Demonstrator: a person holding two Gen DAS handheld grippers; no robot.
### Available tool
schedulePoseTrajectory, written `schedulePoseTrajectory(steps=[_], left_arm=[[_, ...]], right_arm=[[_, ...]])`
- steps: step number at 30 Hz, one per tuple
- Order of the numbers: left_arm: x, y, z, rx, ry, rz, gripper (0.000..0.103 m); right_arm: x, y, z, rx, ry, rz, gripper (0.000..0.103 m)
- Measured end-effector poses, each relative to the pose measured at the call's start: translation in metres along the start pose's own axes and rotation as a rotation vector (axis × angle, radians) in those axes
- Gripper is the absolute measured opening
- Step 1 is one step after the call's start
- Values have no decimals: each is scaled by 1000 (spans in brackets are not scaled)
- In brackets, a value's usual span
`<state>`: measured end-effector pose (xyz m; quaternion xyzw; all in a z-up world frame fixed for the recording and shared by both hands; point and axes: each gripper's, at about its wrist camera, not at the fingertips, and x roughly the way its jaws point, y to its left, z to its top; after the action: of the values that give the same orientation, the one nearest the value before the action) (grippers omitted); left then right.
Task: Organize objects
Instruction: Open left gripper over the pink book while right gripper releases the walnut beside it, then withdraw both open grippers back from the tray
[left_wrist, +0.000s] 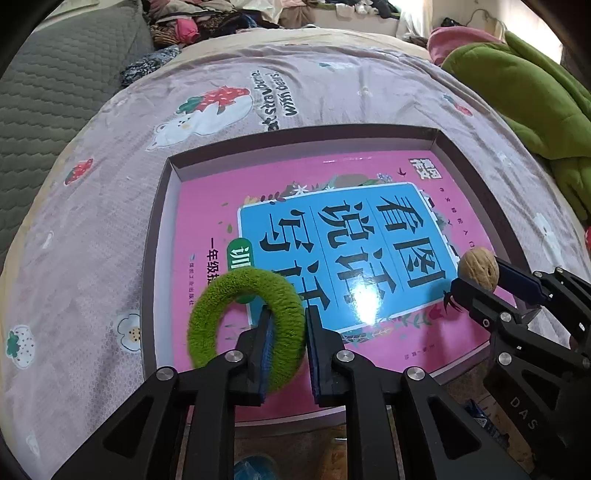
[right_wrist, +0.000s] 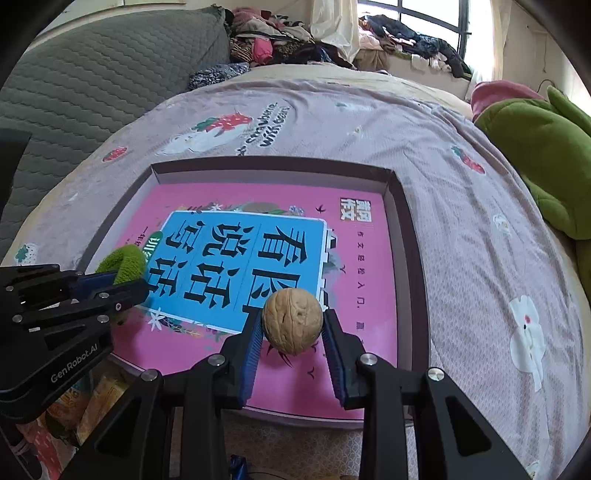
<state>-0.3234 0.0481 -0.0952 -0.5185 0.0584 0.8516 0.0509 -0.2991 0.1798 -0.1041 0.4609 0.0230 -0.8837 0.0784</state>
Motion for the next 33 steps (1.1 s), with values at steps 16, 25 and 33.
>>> schedulePoseTrajectory(steps=[16,25,33], left_arm=[[-15,4,1,-28,5,5,48],[-38,8,-9,-41,-13,38,54],[-77,15,-21,-74,-64,63,60]], right_arm=[[-15,-3,6,21,-14,11,49],[-41,1,12,11,-40,40,50],[-87,11,10,-16,-92,69,53]])
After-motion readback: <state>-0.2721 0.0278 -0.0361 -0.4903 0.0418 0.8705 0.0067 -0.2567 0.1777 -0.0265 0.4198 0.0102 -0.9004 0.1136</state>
